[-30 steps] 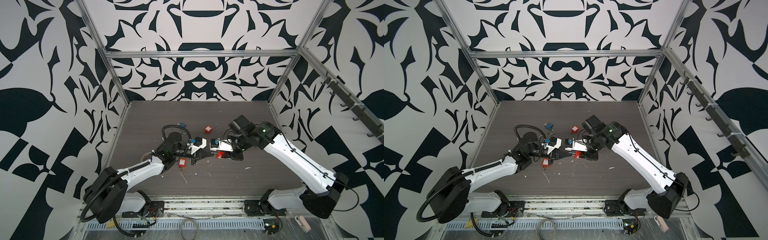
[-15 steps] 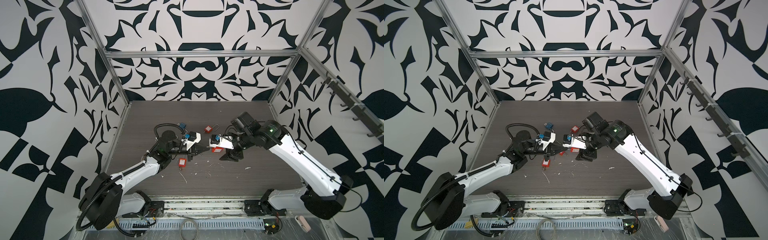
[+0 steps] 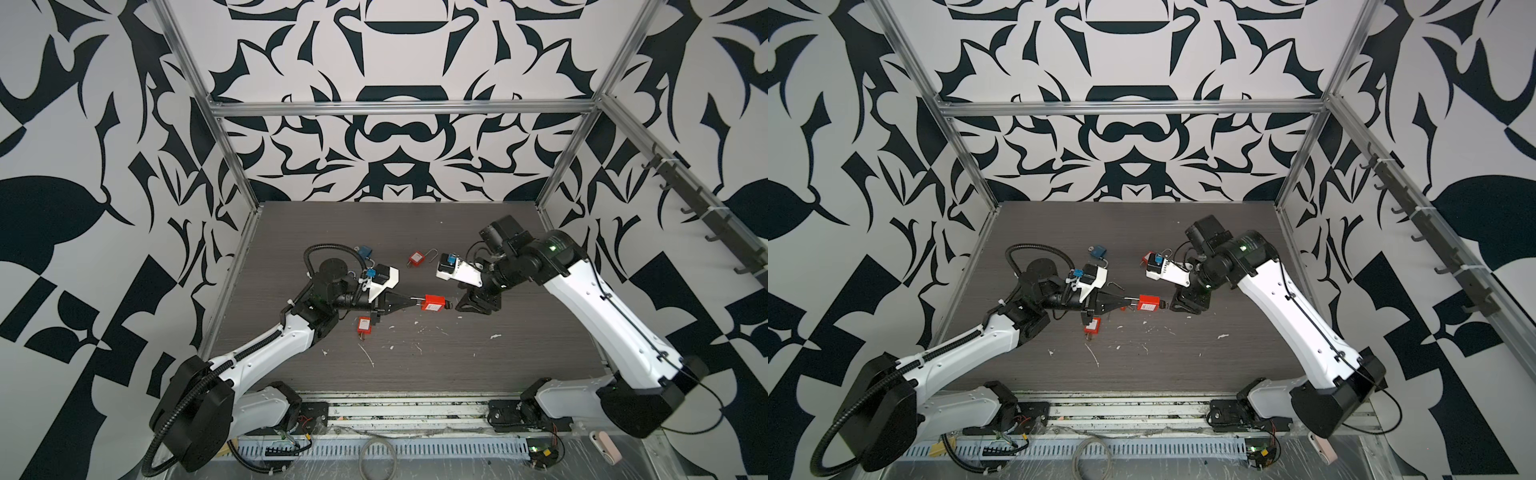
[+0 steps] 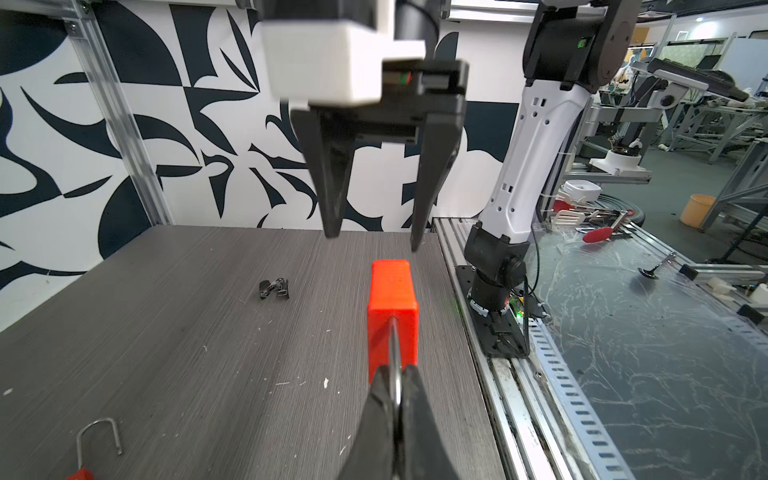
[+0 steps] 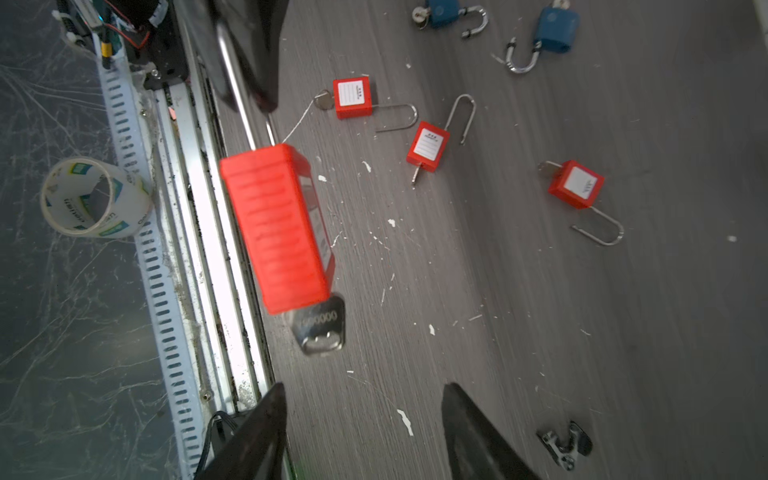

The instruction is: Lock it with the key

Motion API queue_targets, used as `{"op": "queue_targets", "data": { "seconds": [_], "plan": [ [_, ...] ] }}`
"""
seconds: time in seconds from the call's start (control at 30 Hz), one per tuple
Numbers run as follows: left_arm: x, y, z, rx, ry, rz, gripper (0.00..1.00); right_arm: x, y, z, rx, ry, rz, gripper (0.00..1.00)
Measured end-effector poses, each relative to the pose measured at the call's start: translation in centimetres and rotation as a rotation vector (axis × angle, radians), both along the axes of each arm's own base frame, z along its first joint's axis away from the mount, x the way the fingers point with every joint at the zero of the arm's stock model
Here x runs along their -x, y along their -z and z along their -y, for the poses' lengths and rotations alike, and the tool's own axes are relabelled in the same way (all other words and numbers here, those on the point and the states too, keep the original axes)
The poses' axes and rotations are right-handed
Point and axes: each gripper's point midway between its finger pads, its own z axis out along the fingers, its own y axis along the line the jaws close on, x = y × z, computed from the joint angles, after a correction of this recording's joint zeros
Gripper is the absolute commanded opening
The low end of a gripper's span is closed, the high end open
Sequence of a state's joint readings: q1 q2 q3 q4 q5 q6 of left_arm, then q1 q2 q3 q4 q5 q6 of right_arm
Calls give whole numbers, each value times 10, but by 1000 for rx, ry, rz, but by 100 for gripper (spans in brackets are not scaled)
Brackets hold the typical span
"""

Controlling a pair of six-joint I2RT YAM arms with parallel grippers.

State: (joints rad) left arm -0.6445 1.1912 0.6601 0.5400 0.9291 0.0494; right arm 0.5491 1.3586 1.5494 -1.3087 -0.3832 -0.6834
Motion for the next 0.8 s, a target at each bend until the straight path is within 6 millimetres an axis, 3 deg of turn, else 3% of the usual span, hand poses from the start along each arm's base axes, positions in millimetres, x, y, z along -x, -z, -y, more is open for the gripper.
{"op": "queue_targets", "data": {
  "seconds": [0.37,0.57,0.8],
  "plan": [
    [1,-2,3,3,11,3,0,-1,12,-12,-29,-22,-64,53],
    [0,3,6,-8,11,-25,0,-6,24,-11,-59,-17,33,53],
    [1,0,8,2,14,-26,0,-12,17,-6,-96,-21,199,54]
  ]
}}
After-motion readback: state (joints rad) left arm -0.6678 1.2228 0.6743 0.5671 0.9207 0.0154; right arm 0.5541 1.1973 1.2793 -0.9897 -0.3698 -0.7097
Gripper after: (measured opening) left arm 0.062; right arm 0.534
